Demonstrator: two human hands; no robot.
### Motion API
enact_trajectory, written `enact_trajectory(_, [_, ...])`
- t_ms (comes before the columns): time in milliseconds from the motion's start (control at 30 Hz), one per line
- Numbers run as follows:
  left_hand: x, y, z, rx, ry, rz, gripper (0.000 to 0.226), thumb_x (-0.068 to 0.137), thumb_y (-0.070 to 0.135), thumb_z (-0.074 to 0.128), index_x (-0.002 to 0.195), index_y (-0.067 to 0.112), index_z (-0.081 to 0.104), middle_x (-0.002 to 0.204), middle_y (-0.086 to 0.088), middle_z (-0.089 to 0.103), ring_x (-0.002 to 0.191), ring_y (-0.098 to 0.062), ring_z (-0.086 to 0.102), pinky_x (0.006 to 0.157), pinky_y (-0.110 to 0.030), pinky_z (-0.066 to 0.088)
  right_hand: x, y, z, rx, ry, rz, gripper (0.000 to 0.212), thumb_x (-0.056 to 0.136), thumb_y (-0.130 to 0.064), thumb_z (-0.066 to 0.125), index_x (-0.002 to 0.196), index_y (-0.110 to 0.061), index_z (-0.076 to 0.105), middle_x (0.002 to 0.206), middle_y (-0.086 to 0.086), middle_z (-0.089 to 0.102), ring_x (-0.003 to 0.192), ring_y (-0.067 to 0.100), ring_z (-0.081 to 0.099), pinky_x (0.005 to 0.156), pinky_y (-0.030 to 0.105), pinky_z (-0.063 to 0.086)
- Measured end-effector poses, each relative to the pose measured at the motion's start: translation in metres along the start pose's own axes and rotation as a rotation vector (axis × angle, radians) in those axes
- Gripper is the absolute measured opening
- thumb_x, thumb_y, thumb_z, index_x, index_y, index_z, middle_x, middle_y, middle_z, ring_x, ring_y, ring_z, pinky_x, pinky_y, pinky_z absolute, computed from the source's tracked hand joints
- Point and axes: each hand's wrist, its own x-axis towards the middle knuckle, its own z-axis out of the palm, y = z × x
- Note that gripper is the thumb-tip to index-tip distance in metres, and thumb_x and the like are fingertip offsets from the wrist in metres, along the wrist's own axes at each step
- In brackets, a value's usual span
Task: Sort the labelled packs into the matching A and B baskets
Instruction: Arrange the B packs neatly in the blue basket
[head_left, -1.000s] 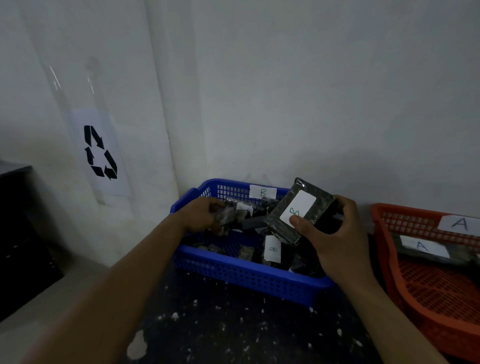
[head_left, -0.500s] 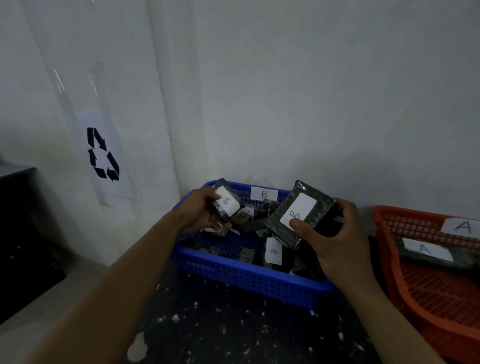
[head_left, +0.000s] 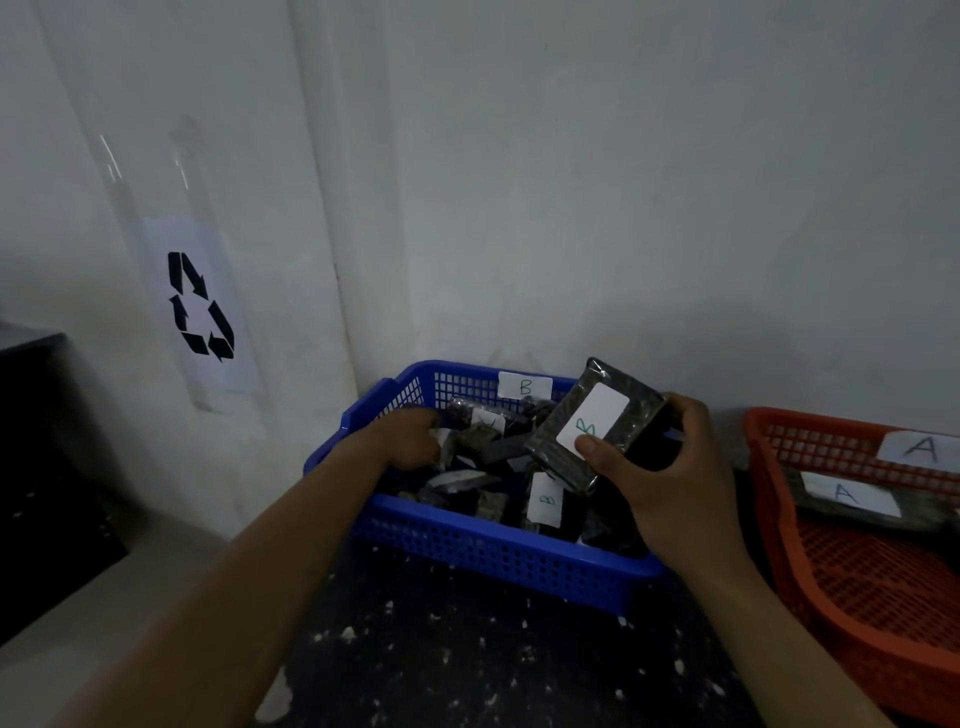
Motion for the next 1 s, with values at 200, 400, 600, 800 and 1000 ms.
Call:
enact_trajectory(200, [0.002, -0.003, 0.000, -0.120, -0.028, 0.054, 0.067, 0.075, 0.015, 0.077, 0.134, 0.015, 0.047, 0.121, -0.007, 0.057, 0.099, -0.019, 0.054, 0.083, -0.030, 0.045, 0.000, 0.000, 0.001, -0.016, 0.003, 0.003, 0.073, 0.047, -0.076, 0.071, 0.107, -0.051, 0.040, 0.109, -0.024, 0.051, 0.099, -0.010, 0.047, 0.071, 0.016, 0.036])
enact_trajectory(400, [-0.007, -0.003, -0.008, -0.204, -0.047, 0.036, 0.087, 0.064, 0.016, 0.088, 0.139, 0.017, 0.043, 0.133, -0.006, 0.043, 0.117, -0.025, 0.048, 0.098, -0.035, 0.046, -0.001, -0.002, 0.000, -0.004, 0.010, 0.006, 0.070, 0.048, -0.071, 0.074, 0.105, -0.052, 0.039, 0.103, -0.028, 0.050, 0.093, -0.022, 0.045, 0.069, 0.014, 0.035])
enact_trajectory(600, [-0.015, 0.002, -0.007, -0.236, -0.042, 0.061, 0.056, 0.058, 0.013, 0.090, 0.105, 0.022, 0.061, 0.107, 0.007, 0.060, 0.098, -0.012, 0.055, 0.076, -0.021, 0.049, -0.002, -0.001, 0.000, -0.004, 0.001, 0.001, 0.069, 0.051, -0.064, 0.078, 0.106, -0.051, 0.040, 0.105, -0.024, 0.052, 0.095, -0.014, 0.049, 0.069, 0.015, 0.037])
enact_trajectory(800, [-0.017, 0.006, -0.006, -0.272, -0.068, 0.084, 0.054, 0.057, 0.010, 0.089, 0.098, 0.025, 0.058, 0.106, 0.008, 0.058, 0.101, -0.012, 0.056, 0.081, -0.034, 0.055, -0.002, -0.002, -0.001, -0.004, 0.010, -0.035, 0.060, 0.055, -0.057, 0.082, 0.098, -0.058, 0.040, 0.099, -0.027, 0.053, 0.093, -0.023, 0.047, 0.062, 0.003, 0.041])
enact_trajectory(1000, [-0.021, 0.004, -0.020, -0.545, 0.414, 0.147, 0.033, 0.068, 0.007, 0.083, 0.094, 0.017, 0.065, 0.096, -0.001, 0.063, 0.089, -0.018, 0.059, 0.070, -0.017, 0.048, -0.004, -0.005, -0.002, -0.054, -0.019, -0.047, 0.056, 0.056, -0.065, 0.078, 0.099, -0.059, 0.041, 0.097, -0.044, 0.053, 0.090, -0.028, 0.046, 0.062, 0.007, 0.037])
